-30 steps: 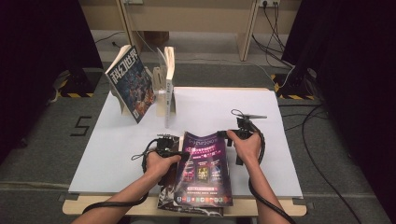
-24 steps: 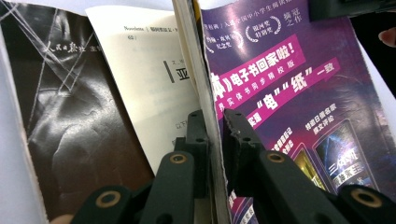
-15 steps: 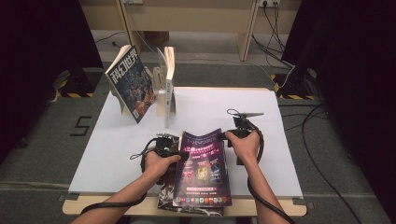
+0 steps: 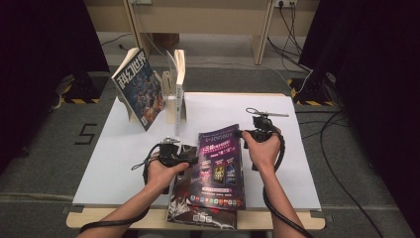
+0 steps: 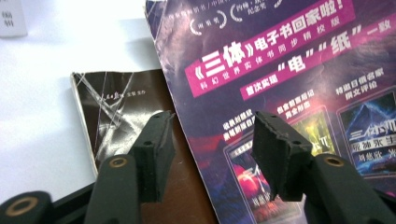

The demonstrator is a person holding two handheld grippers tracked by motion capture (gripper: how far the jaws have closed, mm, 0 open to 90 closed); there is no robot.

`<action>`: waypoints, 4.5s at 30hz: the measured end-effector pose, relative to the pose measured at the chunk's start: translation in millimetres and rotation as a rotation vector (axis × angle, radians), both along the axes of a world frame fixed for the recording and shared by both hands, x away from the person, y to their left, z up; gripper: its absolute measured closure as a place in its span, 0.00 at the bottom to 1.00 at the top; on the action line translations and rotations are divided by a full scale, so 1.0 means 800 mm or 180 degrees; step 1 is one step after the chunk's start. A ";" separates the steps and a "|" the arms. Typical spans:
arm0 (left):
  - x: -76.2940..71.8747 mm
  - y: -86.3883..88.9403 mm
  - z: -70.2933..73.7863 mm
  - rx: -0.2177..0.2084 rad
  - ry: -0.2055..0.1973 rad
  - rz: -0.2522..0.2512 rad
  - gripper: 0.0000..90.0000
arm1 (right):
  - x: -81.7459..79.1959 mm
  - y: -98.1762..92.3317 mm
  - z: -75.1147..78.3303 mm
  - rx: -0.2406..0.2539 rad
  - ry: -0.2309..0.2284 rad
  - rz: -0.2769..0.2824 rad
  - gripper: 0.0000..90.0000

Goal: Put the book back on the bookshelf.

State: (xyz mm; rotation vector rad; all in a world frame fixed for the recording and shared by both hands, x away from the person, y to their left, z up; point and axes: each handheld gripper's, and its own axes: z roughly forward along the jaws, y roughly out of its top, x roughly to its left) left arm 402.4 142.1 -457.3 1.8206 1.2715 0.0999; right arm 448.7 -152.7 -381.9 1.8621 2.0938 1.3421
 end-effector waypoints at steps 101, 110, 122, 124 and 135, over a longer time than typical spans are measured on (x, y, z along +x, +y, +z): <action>0.015 -0.088 0.124 -0.0186 -0.0741 -0.0206 0.39 | -0.011 0.089 0.089 -0.0169 -0.1141 -0.0542 0.93; 0.017 -0.106 0.124 0.0065 -0.0836 -0.0174 0.39 | -0.013 0.091 0.090 -0.0143 -0.1134 -0.0559 0.92; 0.011 -0.097 0.122 0.0181 -0.0903 -0.0257 0.57 | -0.019 0.096 0.095 -0.0146 -0.1176 -0.0544 0.93; 0.009 -0.092 0.121 0.0193 -0.0890 -0.0256 0.64 | -0.019 0.096 0.094 -0.0130 -0.1169 -0.0531 0.93; 0.004 -0.077 0.122 0.0227 -0.0724 -0.0221 0.80 | -0.020 0.106 0.092 -0.0176 -0.1106 -0.0463 0.89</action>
